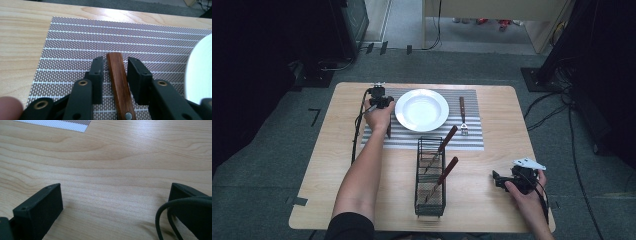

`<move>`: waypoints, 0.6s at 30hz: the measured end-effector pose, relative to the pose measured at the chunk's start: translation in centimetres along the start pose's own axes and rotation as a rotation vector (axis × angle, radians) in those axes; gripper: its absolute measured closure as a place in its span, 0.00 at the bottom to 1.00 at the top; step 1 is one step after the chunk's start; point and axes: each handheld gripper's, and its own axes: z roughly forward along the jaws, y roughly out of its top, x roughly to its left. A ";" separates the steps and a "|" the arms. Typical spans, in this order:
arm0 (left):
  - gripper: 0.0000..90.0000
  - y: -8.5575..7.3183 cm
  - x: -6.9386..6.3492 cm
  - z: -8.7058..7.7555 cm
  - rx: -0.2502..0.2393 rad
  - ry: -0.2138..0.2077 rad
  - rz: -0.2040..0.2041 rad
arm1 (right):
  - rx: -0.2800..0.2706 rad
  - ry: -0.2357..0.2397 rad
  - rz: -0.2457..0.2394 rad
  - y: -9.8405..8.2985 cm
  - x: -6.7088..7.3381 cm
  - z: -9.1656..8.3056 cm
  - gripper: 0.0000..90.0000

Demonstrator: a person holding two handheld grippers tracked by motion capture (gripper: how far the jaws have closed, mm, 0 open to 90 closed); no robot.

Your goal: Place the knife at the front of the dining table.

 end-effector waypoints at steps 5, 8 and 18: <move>0.68 0.0 0.1 -0.9 0.009 -0.017 -0.010 | 0.000 -0.003 -0.001 0.0 0.1 0.0 0.00; 0.67 -0.3 -0.1 -1.5 0.036 -0.006 0.017 | 0.000 -0.002 0.000 0.0 0.0 0.0 0.00; 0.84 -0.8 0.2 -1.2 0.044 -0.013 0.052 | 0.005 -0.012 -0.009 0.0 0.2 0.1 0.00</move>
